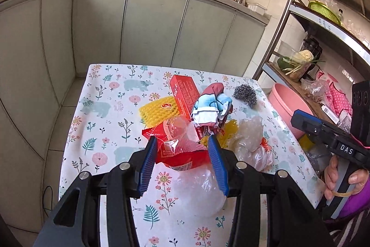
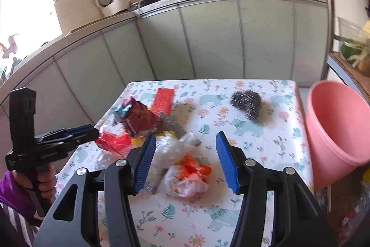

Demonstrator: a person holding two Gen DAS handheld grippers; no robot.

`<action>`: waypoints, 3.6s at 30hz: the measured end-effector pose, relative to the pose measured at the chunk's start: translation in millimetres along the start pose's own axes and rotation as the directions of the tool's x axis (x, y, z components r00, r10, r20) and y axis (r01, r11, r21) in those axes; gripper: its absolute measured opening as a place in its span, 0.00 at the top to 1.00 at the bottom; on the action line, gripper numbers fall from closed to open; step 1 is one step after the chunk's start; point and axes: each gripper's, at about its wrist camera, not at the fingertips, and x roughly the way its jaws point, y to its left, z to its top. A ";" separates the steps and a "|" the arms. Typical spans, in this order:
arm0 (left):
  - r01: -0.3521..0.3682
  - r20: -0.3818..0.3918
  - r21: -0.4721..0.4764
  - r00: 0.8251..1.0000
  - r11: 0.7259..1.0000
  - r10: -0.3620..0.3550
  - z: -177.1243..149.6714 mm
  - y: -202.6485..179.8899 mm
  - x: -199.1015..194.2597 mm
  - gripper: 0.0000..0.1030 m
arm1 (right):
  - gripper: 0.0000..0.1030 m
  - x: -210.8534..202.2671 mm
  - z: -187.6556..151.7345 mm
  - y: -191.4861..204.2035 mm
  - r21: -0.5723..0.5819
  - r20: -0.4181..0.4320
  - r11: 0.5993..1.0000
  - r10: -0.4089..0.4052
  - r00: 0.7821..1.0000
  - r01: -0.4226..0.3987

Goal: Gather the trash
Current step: 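Grasp the red snack bag with the left gripper while the right gripper grasps the crumpled maroon-blue wrapper, then carry the red bag and wrapper over the pink bucket with both grippers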

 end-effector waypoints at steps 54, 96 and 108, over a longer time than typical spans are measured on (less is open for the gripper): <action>-0.027 0.113 -0.018 0.993 0.999 0.029 7.9 3.1 -28.0 1.00 | 0.68 -4.8 37.1 38.1 -0.111 0.145 0.990 0.104 0.984 -0.088; 0.333 -0.073 0.299 0.942 0.894 -0.326 84.8 -293.0 147.3 1.00 | 0.68 -91.3 -25.2 -228.5 0.388 0.253 0.874 -0.405 0.878 0.292; 0.293 -0.190 0.345 0.952 0.892 -0.240 65.7 -326.5 211.2 1.00 | 0.68 -69.4 -43.2 -251.2 0.403 0.174 0.851 -0.433 0.884 0.338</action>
